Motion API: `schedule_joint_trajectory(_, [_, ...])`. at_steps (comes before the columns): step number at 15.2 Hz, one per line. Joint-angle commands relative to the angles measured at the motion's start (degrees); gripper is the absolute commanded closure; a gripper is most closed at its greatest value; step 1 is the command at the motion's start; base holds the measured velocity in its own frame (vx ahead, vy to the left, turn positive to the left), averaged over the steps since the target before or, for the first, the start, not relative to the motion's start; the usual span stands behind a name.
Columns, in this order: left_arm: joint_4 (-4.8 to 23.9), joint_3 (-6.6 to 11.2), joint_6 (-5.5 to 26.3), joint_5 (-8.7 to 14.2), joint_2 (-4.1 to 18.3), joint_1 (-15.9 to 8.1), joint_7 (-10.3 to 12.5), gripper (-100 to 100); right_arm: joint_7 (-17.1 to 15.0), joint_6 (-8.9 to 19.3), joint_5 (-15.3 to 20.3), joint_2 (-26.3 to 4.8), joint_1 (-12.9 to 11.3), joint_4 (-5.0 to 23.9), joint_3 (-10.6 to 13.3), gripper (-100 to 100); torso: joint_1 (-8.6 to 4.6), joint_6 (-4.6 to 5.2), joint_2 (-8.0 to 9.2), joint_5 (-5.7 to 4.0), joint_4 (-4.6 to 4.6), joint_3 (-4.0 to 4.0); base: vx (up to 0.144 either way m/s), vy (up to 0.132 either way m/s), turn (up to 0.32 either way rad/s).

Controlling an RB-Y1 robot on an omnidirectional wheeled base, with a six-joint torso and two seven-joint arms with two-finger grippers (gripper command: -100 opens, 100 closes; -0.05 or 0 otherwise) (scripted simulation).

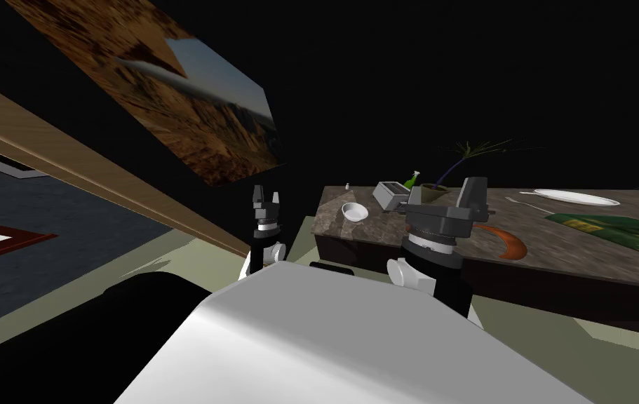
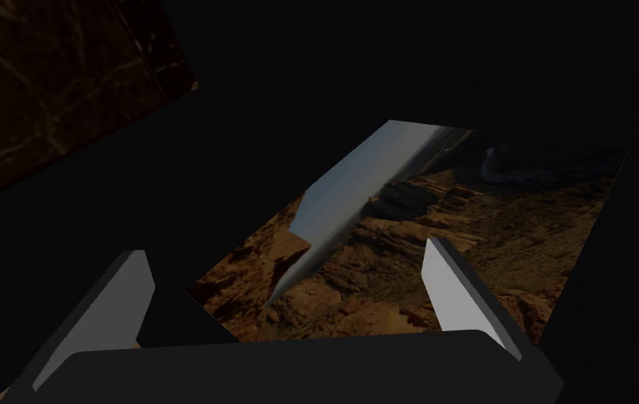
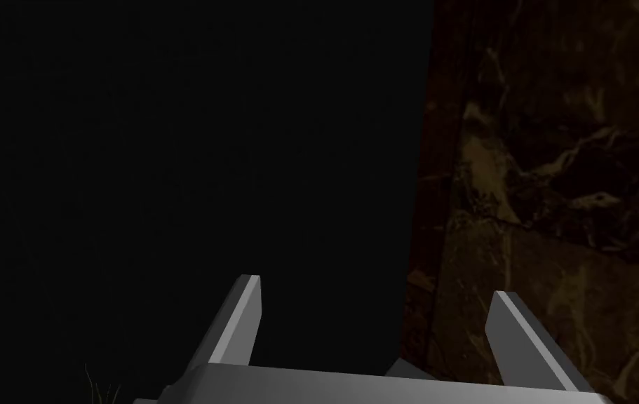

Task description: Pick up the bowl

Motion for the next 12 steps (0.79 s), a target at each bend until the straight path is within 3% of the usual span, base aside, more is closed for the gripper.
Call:
schedule_joint_trajectory(1, [0.0,0.00,0.0,0.0,0.0,0.0,0.0,0,0.2,0.2,0.1,-2.7,-0.1,0.6,0.2,-100,0.00,0.00,0.00,0.00,0.00,0.00,-0.008,0.008,0.034])
schedule_joint_trajectory(4, [0.0,0.00,0.0,0.0,0.0,0.0,0.0,0,0.4,0.5,0.3,-4.8,-0.1,1.2,0.5,-100,0.04,-0.01,0.05,0.01,0.01,0.03,-0.016,0.017,0.032])
schedule_joint_trajectory(12, [0.0,0.00,0.0,0.0,0.0,0.0,0.0,0,2.0,2.0,1.2,-14.7,-0.5,5.2,2.2,-100,0.09,0.00,0.11,0.02,0.03,0.07,-0.028,0.027,0.051])
